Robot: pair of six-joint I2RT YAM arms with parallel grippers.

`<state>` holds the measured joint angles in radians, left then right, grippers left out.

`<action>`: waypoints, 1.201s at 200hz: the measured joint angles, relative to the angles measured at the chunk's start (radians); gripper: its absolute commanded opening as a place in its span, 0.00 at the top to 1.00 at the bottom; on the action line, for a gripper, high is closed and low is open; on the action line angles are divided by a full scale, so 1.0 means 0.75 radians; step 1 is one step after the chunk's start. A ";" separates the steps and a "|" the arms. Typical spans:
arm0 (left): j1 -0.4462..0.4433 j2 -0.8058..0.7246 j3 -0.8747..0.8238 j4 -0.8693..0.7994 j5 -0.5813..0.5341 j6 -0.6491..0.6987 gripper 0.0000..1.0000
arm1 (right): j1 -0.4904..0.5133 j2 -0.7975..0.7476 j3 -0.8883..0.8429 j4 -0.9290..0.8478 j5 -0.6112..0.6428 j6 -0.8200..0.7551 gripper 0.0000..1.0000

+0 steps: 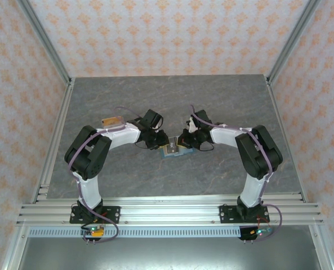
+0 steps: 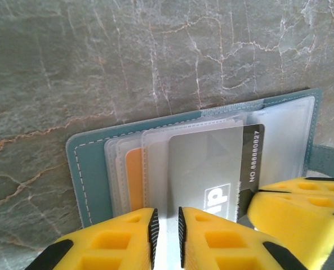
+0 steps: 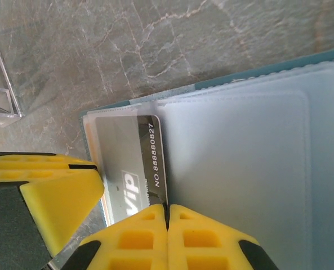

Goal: Take the credit cards out of the card holder

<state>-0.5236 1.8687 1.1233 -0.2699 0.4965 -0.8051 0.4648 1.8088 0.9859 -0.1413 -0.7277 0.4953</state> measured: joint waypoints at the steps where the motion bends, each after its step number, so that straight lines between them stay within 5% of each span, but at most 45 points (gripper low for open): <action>1: 0.000 0.000 0.001 -0.002 -0.001 0.001 0.78 | -0.001 -0.001 -0.001 0.000 0.002 -0.002 0.94; 176: -0.068 0.037 0.080 -0.065 -0.025 0.024 0.87 | -0.010 -0.012 -0.004 0.000 0.027 -0.012 0.93; 240: -0.068 0.046 0.079 -0.069 -0.041 0.022 0.87 | -0.016 -0.002 -0.005 0.037 -0.040 0.023 0.83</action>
<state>-0.5743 1.9030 1.1828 -0.3214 0.4660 -0.7883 0.4530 1.8076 0.9825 -0.1139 -0.7574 0.5129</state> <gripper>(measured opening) 0.131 0.163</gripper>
